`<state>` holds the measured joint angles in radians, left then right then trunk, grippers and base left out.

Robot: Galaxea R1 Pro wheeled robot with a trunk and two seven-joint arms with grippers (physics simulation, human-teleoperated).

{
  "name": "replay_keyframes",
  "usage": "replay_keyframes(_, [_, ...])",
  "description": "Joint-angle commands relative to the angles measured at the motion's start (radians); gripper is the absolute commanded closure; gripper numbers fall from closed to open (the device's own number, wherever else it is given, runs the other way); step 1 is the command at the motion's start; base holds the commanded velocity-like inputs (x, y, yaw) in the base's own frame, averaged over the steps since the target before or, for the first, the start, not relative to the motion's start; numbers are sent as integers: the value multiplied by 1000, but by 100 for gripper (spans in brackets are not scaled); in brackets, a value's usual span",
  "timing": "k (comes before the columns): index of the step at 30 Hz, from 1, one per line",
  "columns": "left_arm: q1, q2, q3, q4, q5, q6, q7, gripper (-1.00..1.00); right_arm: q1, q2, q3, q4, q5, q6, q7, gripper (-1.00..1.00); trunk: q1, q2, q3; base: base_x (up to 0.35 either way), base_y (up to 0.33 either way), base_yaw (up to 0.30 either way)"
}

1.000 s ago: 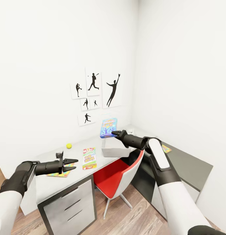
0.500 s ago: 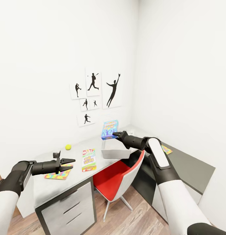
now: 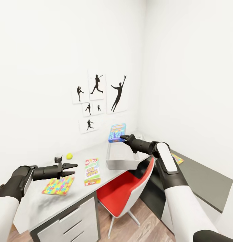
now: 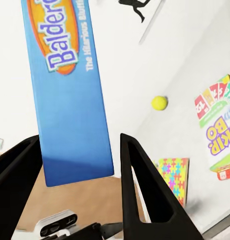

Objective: Put all the toys in the child's room - the three board games (two on the bed and one on the table), the two jigsaw puzzles on the table, and the tennis ball on the table - inside the toy box on the table in the child's room.

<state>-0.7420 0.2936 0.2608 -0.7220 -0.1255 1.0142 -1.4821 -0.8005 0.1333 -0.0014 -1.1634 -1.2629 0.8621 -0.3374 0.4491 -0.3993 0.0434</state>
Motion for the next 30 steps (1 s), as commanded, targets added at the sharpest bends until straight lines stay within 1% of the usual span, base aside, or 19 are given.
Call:
replay_keyframes(1, [0, -1, 3, -1, -11, 10, -8, -100, 0, 0, -1, -1, -13, 0, -11, 100, 1, -1, 0, 266, 5, 0])
replay_keyframes(12, [0, -2, 2, -1, -10, 9, -7, -100, -2, 1, 0, 1, -13, 1, -11, 100, 1, -1, 0, 257, -34, 0])
replay_keyframes(21, [0, -1, 2, -1, -10, 9, -9, -100, -2, 6, 1, 0, -13, 0, -12, 100, 1, -1, 0, 107, -85, 0])
replay_keyframes(27, [0, -1, 3, -1, -10, 9, -9, -100, -3, 9, 2, 0, -13, 0, -12, 100, 1, -1, 0, 30, -15, 0])
replay_keyframes(30, [0, -1, 3, -1, -11, 10, -9, -100, -3, 10, 3, -1, -13, 0, -12, 100, 1, -1, 0, 176, -2, 0])
